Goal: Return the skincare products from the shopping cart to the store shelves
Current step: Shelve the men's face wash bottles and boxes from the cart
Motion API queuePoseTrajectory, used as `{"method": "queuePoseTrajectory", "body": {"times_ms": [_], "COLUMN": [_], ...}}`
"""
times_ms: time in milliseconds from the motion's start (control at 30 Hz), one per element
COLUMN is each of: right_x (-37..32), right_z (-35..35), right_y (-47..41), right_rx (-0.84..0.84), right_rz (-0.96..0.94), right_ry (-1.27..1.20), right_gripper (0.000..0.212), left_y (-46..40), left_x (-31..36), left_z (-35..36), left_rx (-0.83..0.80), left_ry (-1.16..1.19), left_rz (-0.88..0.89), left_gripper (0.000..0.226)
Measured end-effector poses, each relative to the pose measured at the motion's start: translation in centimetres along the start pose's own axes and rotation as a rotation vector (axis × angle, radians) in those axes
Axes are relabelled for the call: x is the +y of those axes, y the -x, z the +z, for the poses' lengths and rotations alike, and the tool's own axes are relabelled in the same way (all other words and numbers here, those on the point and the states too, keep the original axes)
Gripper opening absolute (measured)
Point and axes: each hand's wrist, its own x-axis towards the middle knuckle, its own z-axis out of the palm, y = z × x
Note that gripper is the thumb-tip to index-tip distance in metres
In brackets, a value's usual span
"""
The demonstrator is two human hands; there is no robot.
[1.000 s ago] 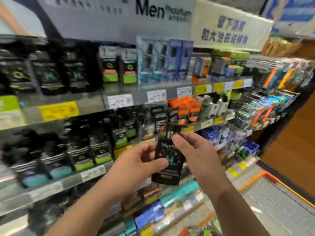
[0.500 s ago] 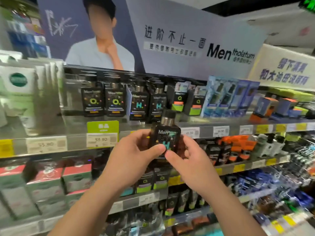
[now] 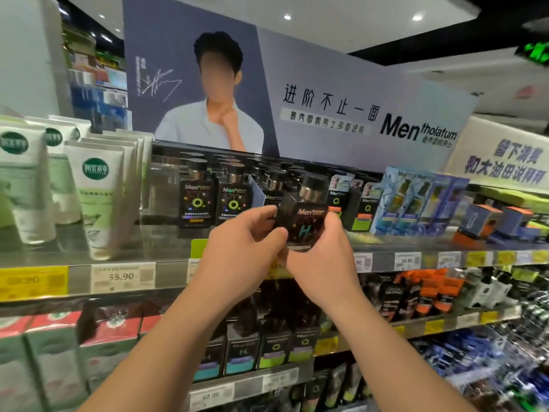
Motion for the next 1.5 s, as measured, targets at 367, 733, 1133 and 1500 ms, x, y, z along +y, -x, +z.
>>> {"method": "queuePoseTrajectory", "body": {"times_ms": [367, 733, 1133, 1500], "right_x": [0.4, 1.2, 1.1, 1.5], "right_z": [2.9, 3.8, 4.8, 5.4], "right_y": [-4.0, -4.1, -4.1, -4.0], "right_rx": [0.060, 0.027, 0.015, 0.052], "right_rz": [0.044, 0.120, 0.094, 0.069], "right_ry": [0.162, 0.215, 0.172, 0.140], "right_gripper": [0.072, 0.072, 0.070, 0.073], "left_y": [0.1, 0.1, 0.0, -0.2], "left_x": [-1.3, -1.9, -2.4, -3.3], "left_z": [-2.3, -2.4, -2.6, -2.9], "left_rx": [0.052, 0.007, -0.024, -0.024], "left_ry": [0.194, 0.223, 0.228, 0.255], "left_rz": [-0.119, -0.156, -0.139, -0.121], "left_gripper": [0.024, 0.017, 0.016, 0.016]}}
